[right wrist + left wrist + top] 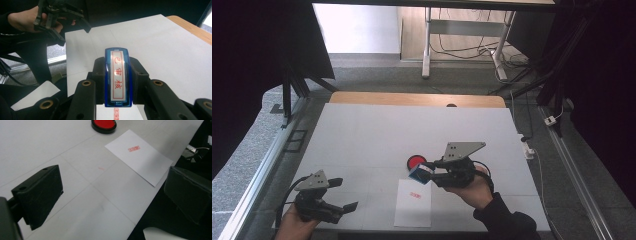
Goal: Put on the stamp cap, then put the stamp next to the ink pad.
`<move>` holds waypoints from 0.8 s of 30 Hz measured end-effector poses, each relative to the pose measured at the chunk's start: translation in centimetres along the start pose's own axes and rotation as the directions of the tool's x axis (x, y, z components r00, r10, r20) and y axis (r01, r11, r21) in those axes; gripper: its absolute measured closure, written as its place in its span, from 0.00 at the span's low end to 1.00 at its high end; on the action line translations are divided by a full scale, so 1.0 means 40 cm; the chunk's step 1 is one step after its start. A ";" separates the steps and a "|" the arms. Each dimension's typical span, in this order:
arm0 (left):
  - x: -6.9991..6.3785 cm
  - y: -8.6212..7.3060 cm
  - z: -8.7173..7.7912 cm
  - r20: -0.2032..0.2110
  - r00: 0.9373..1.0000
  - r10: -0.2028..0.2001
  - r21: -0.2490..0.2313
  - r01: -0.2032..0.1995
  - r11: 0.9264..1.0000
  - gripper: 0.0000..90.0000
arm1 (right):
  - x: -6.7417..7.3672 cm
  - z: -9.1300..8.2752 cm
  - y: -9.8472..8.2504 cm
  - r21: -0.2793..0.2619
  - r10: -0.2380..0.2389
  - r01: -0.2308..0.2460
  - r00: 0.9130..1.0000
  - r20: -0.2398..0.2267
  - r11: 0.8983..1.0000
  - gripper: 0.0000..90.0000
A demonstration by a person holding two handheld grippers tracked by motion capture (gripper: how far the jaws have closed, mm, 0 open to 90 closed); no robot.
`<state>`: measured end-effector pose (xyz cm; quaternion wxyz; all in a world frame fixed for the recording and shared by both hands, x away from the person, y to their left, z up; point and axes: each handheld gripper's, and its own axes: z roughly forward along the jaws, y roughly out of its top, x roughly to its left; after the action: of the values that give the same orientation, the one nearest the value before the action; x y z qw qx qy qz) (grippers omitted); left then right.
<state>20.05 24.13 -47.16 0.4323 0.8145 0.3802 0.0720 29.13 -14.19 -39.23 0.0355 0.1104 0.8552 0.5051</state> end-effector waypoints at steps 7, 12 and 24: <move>0.006 -0.017 -0.009 -0.046 0.999 -0.017 0.025 0.018 1.000 0.01 | -0.007 -0.007 -0.005 0.007 0.009 -0.009 1.000 0.029 1.000 0.78; 0.008 -0.022 -0.018 -0.065 0.997 -0.029 0.019 0.030 0.999 0.00 | -0.012 -0.012 -0.010 0.016 0.008 -0.009 0.999 0.052 1.000 0.78; 0.011 -0.024 -0.017 -0.083 0.996 -0.044 0.032 0.047 0.998 0.00 | -0.042 -0.035 -0.034 0.021 0.052 -0.055 0.992 0.115 0.998 0.78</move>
<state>19.54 25.20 -47.55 0.4038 0.8092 0.4174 0.0892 30.29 -16.39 -39.81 0.0695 0.1623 0.8546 0.4884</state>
